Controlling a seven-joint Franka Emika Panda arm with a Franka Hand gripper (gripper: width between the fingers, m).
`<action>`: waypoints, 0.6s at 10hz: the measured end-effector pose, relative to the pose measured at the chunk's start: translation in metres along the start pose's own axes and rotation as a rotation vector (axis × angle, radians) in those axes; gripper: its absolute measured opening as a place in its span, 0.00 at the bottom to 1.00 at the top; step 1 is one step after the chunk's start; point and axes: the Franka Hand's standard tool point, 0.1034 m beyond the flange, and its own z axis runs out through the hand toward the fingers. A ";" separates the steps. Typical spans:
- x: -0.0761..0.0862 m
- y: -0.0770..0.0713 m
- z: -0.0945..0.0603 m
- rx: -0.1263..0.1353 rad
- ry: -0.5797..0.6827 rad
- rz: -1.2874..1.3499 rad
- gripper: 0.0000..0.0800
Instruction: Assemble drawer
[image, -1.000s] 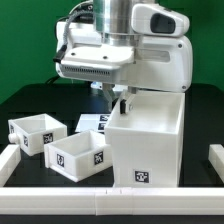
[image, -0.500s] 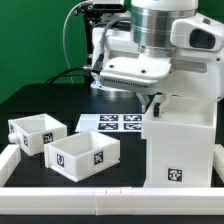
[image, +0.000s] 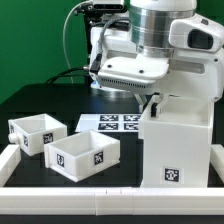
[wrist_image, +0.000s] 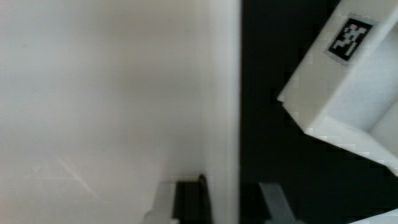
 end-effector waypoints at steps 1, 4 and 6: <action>-0.004 0.001 -0.002 0.026 0.051 -0.032 0.05; -0.006 0.017 -0.007 0.066 0.113 -0.081 0.05; -0.006 0.016 -0.007 0.066 0.114 -0.079 0.05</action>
Offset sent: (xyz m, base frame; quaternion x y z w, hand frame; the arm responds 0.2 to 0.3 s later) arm 0.0000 0.0000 0.0000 0.0000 0.0000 0.0000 1.0000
